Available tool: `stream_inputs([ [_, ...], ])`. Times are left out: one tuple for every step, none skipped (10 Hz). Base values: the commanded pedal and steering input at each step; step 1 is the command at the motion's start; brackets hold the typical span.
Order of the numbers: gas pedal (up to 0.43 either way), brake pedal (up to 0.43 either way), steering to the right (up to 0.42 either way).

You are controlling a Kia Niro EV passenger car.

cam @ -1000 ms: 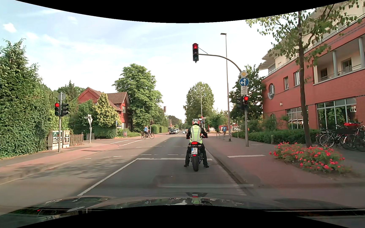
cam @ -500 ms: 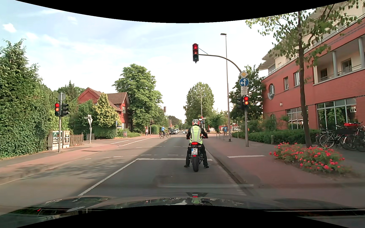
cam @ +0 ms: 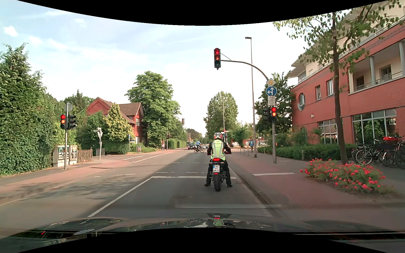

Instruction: Follow the waypoints while adhering to traffic rules and regulations

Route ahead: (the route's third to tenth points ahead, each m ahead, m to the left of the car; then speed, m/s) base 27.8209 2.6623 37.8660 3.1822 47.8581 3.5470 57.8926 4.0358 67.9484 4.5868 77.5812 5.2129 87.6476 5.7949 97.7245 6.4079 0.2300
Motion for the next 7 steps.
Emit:
stream_inputs([
  [0.0, 0.0, -0.074],
  [0.0, 0.0, -0.074],
  [0.0, 0.0, -0.071],
  [0.0, 0.0, -0.07],
  [0.0, 0.0, -0.07],
  [0.0, 0.0, -0.07],
  [0.0, 0.0, -0.07],
])
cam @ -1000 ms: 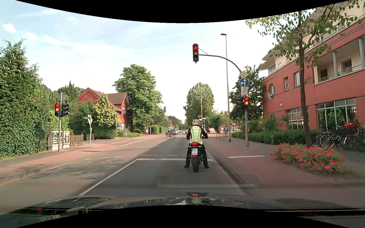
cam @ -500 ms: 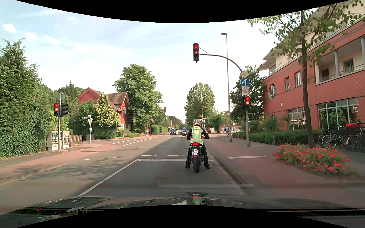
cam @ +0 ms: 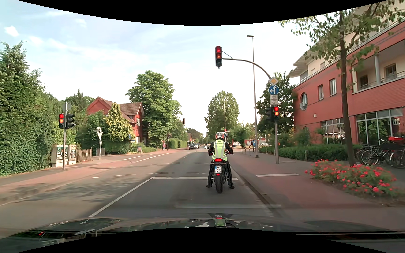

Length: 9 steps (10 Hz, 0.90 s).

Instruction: Follow the waypoints while adhering to traffic rules and regulations

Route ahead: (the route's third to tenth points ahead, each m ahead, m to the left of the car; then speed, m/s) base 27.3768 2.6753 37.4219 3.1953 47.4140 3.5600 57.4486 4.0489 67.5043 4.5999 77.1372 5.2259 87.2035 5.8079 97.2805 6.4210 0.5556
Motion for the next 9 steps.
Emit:
stream_inputs([
  [0.0, 0.0, -0.07],
  [0.0, 0.0, -0.07],
  [0.0, 0.0, -0.07],
  [0.0, 0.0, -0.07],
  [0.0, 0.0, -0.07],
  [0.0, 0.0, -0.069],
  [0.0, 0.0, -0.069],
  [0.0, 0.0, -0.069],
  [0.0, 0.0, -0.069],
])
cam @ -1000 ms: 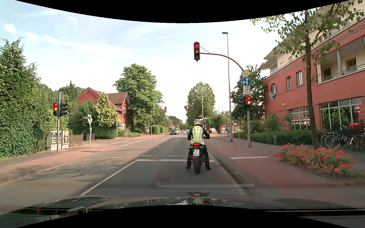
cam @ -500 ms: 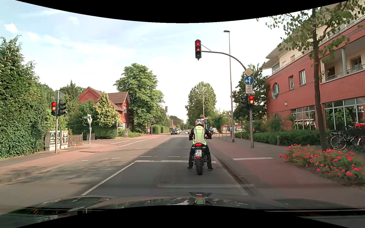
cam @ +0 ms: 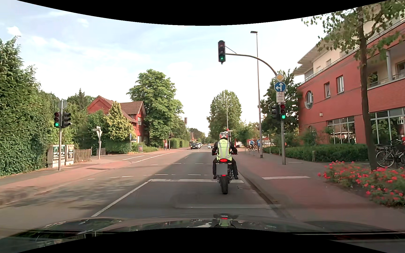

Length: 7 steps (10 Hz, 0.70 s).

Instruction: Follow the waypoints while adhering to traffic rules and regulations

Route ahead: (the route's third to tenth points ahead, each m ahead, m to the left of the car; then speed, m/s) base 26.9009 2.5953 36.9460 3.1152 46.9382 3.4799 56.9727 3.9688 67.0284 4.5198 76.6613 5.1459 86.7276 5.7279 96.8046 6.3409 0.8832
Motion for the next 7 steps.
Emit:
stream_inputs([
  [0.0, 0.0, -0.069],
  [0.0, 0.0, -0.068],
  [0.0, 0.0, -0.064],
  [0.0, 0.0, -0.063],
  [0.0, 0.0, -0.064],
  [0.0, 0.0, -0.064],
  [0.0, 0.0, -0.064],
])
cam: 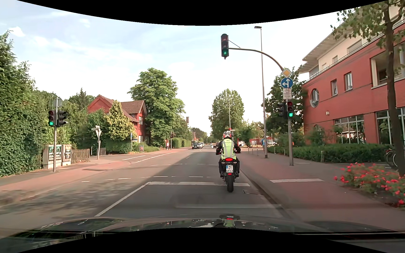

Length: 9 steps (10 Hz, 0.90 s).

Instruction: Follow the waypoints while adhering to traffic rules and regulations

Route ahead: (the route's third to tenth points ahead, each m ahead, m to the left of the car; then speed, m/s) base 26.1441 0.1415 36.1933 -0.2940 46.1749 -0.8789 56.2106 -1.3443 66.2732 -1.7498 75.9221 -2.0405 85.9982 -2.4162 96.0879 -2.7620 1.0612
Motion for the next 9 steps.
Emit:
stream_inputs([
  [0.0, 0.0, -0.065],
  [0.0, 0.0, -0.066],
  [0.008, 0.0, -0.065],
  [0.098, 0.0, -0.062],
  [0.157, 0.0, -0.058],
  [0.248, 0.0, -0.051],
  [0.248, 0.0, -0.042],
  [0.248, 0.0, -0.035],
  [0.248, 0.0, -0.026],
])
